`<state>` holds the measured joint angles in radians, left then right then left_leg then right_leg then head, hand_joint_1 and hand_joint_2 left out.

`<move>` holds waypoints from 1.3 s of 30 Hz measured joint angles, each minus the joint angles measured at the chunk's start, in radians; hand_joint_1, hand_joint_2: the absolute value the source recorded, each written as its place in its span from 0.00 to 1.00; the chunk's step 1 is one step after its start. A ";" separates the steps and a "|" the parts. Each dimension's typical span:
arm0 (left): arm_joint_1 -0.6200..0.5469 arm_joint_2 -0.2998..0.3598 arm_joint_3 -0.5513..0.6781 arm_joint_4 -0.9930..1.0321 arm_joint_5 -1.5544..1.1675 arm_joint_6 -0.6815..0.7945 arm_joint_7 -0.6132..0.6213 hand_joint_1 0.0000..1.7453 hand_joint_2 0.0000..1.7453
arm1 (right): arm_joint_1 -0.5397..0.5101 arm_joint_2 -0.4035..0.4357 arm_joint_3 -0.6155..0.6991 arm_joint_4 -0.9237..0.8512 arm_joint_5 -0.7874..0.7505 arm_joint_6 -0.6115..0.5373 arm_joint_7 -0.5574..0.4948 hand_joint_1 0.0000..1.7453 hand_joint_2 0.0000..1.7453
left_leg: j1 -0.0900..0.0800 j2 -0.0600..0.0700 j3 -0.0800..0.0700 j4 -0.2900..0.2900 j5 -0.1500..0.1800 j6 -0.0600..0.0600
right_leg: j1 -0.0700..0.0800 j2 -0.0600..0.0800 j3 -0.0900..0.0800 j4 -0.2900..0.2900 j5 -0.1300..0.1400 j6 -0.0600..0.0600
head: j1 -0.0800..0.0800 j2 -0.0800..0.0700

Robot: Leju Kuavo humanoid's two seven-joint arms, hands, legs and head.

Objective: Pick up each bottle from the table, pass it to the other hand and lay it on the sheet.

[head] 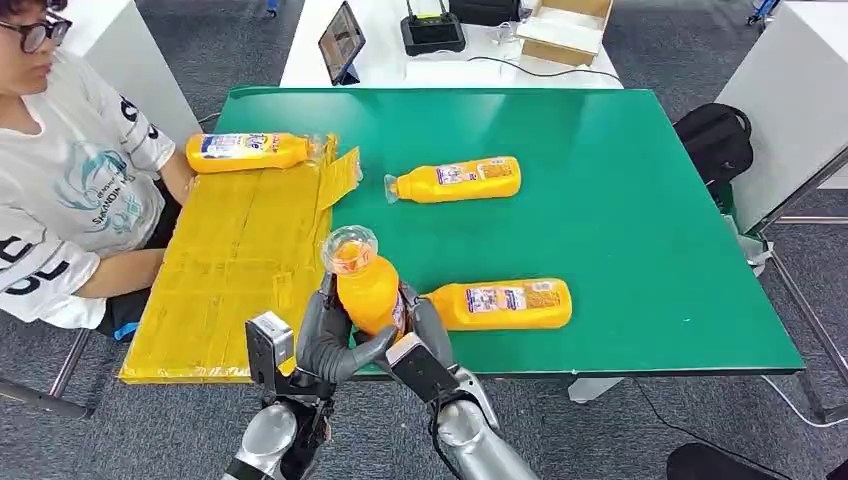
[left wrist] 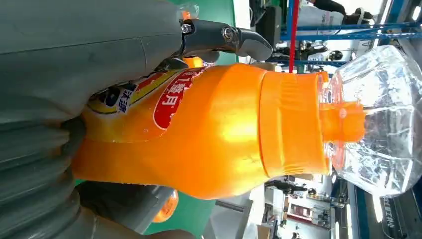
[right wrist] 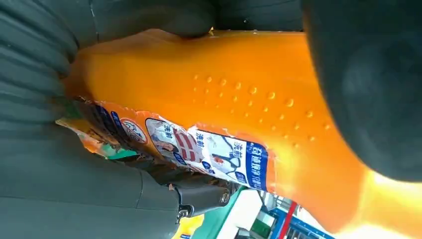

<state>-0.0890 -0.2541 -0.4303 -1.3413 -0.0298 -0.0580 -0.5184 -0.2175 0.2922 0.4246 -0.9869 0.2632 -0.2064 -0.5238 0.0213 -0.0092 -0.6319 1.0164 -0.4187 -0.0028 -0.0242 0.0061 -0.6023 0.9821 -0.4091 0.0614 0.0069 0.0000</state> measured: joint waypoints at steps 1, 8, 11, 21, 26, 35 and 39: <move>0.000 0.000 0.000 0.000 0.000 0.000 0.000 0.00 1.00 | 0.000 0.000 0.001 0.001 0.000 0.000 0.000 1.00 1.00 | 0.000 0.000 0.000 0.000 0.000 0.000 | 0.000 0.000 0.000 0.000 0.000 0.000 | 0.000 0.000; 0.000 0.000 0.000 0.005 0.000 0.000 0.000 0.00 1.00 | -0.001 0.000 0.001 0.005 0.000 0.000 0.000 1.00 1.00 | 0.000 0.000 0.000 0.000 0.000 0.000 | 0.000 0.000 0.000 0.000 0.000 0.000 | 0.000 0.000; 0.000 0.000 0.000 0.007 0.000 -0.002 0.004 0.00 1.00 | -0.001 0.000 0.002 0.007 -0.001 0.000 0.002 1.00 1.00 | 0.000 0.000 0.000 0.000 0.000 0.000 | 0.000 0.000 0.000 0.000 0.000 0.000 | 0.000 0.000; -0.002 0.003 0.007 0.031 0.011 -0.022 0.043 0.00 1.00 | -0.008 0.000 0.008 0.040 0.015 -0.005 0.021 1.00 1.00 | 0.000 0.000 0.000 0.000 0.000 0.000 | 0.000 0.000 0.000 0.000 0.000 0.000 | 0.000 0.000; -0.007 0.003 0.016 0.044 0.038 -0.045 0.082 0.00 1.00 | -0.013 0.000 0.008 0.058 0.055 -0.018 0.045 1.00 1.00 | 0.000 0.000 0.000 0.000 0.000 0.000 | 0.000 0.000 0.000 0.000 0.000 0.000 | 0.000 0.000; -0.024 0.017 0.035 0.089 0.072 -0.079 0.123 0.37 1.00 | -0.047 0.000 0.026 0.126 0.103 -0.028 0.071 1.00 1.00 | 0.000 0.000 0.000 0.000 0.000 0.000 | 0.000 0.000 0.000 0.000 0.000 0.000 | 0.000 0.000; -0.032 0.019 0.035 0.101 0.069 -0.079 0.126 1.00 1.00 | -0.055 0.000 0.029 0.140 0.105 -0.028 0.075 1.00 1.00 | 0.000 0.000 0.000 0.000 0.000 0.000 | 0.000 0.000 0.000 0.000 0.000 0.000 | 0.000 0.000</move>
<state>-0.1213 -0.2350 -0.3948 -1.2405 0.0393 -0.1373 -0.3925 -0.2729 0.2918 0.4540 -0.8469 0.3685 -0.2342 -0.4490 0.0213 -0.0090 -0.6319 1.0164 -0.4185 -0.0029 -0.0242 0.0062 -0.6025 0.9821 -0.4091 0.0614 0.0069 0.0000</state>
